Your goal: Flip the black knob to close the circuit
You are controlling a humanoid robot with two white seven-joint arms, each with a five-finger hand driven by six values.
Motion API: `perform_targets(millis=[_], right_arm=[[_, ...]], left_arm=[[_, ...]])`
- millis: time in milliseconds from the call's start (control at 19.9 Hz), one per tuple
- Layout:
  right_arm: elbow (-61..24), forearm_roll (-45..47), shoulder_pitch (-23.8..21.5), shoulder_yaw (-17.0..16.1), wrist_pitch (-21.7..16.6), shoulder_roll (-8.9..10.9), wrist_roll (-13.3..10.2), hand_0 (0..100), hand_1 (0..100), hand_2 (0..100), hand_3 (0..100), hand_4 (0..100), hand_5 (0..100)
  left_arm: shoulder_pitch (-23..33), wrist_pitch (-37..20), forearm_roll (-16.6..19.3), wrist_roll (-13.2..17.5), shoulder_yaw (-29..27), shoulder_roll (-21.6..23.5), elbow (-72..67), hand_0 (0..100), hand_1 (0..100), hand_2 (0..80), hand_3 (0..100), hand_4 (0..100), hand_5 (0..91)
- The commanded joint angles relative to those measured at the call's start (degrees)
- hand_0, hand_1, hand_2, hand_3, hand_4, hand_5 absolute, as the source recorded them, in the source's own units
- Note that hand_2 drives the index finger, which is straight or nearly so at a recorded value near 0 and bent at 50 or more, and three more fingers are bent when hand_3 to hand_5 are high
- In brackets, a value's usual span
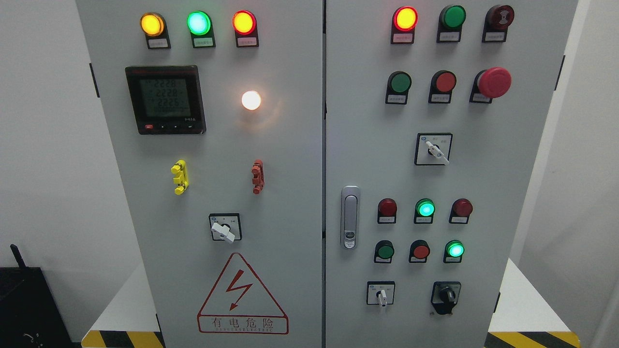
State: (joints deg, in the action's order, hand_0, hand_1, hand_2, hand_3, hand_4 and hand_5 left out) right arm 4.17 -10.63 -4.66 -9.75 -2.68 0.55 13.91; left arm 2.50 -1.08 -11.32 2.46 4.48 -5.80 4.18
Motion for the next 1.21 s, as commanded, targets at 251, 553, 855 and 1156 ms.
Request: perform_targets(millis=[251,553,855,1156], right_arm=[[-8.09,0.88,-0.18,-0.79,-0.47,1.04,1.55,0,3,0,0,0,0],[-49.71,7.71,-8.61,-0.27,-1.45,-2.56,4.01,0,2,0,0,0,0],[-92.96,22.04,-12.3,4.83,7.76,-2.22,6.04,0,6,12,35,36,27],[-116.55,19.11,-12.22,4.83,11.03,-1.87,1.76,0,14,46,67,59,57]], left_arm=[[0.05,0.02,-0.02,0.0,0.0,0.0,0.04,12,56,0.0,0,0,0.0],[-0.03,0.02,-0.02,0.0,0.0,0.0,-0.05,12,56,0.0,0,0,0.0],[-0.03,0.02,-0.02,0.0,0.0,0.0,-0.05,12,56,0.0,0,0,0.0],[0.05,0.02,-0.02,0.0,0.0,0.0,-0.05,12,56,0.0,0,0,0.0]])
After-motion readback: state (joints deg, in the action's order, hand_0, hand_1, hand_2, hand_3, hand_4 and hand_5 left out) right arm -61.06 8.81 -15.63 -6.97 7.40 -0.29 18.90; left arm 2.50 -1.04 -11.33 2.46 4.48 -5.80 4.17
